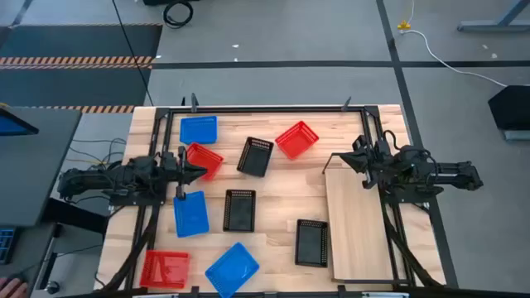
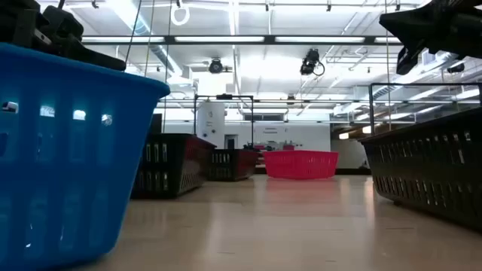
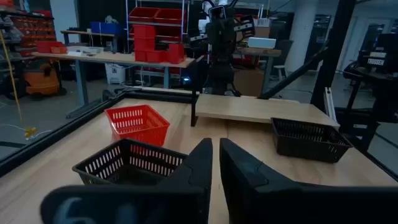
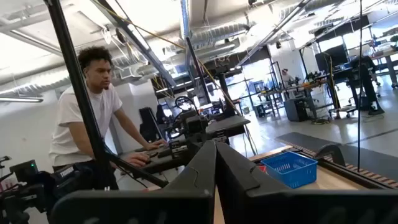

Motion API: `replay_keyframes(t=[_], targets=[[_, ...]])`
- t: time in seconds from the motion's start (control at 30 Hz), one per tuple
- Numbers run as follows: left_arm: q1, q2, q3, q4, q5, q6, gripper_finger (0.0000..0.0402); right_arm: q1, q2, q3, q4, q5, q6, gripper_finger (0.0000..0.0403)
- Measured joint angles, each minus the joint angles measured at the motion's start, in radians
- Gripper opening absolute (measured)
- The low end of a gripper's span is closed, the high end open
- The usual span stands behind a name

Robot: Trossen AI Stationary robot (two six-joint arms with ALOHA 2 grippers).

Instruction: Stack baskets on shelf by color

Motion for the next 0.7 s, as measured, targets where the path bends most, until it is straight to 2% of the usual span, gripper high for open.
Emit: replay_keyframes(t=[0.7], targets=[[0.0, 0.0, 0.0, 0.0, 0.0, 0.0, 0.003, 0.0, 0.0, 0.0, 0.0, 0.0, 0.0, 0.0014]])
